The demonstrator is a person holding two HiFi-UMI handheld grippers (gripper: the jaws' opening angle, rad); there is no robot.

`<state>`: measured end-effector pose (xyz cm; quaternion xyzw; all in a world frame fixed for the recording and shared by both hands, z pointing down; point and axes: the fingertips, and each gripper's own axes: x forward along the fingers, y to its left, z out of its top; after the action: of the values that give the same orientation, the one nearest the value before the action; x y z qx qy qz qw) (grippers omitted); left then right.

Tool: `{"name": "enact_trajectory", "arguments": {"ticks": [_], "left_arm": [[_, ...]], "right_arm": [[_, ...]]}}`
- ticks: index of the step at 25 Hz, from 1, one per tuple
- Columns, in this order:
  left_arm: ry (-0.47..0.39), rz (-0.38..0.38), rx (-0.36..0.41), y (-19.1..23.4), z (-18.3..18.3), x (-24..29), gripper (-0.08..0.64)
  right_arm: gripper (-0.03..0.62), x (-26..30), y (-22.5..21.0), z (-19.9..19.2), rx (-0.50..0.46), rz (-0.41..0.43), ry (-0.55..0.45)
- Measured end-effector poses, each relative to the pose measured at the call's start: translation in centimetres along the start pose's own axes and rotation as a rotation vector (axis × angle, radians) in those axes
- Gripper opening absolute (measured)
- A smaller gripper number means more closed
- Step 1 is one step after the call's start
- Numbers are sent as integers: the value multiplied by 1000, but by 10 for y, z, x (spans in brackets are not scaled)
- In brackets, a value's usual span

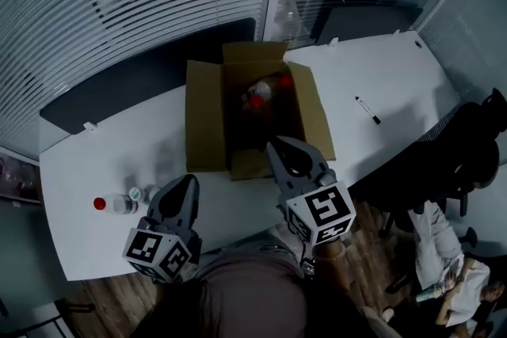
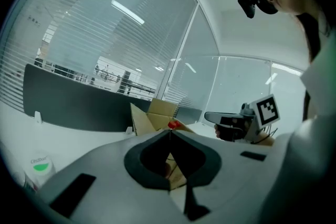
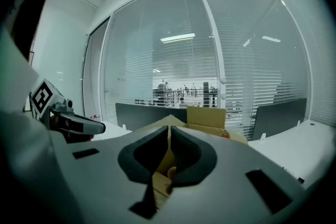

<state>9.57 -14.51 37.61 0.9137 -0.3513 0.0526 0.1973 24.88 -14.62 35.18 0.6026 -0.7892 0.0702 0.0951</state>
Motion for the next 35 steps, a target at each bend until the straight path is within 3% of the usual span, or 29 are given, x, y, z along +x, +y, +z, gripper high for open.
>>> {"name": "enact_trajectory", "arguments": {"ticks": [10,20,25,35], "left_arm": [[-19,88,-18,6,7,5,9],[-7,127,-18,29,17,7,9],[6,124,-22,38,15,7,9],[23,94,-22,57,8,8,9]], "right_arm": [[35,28,-22,9,-9,62,19],[50,66,-28,5,-15,81,70],[98,82,-30,-2,-15,82,118],[129,109,-41,-20,-8,27,202]]}}
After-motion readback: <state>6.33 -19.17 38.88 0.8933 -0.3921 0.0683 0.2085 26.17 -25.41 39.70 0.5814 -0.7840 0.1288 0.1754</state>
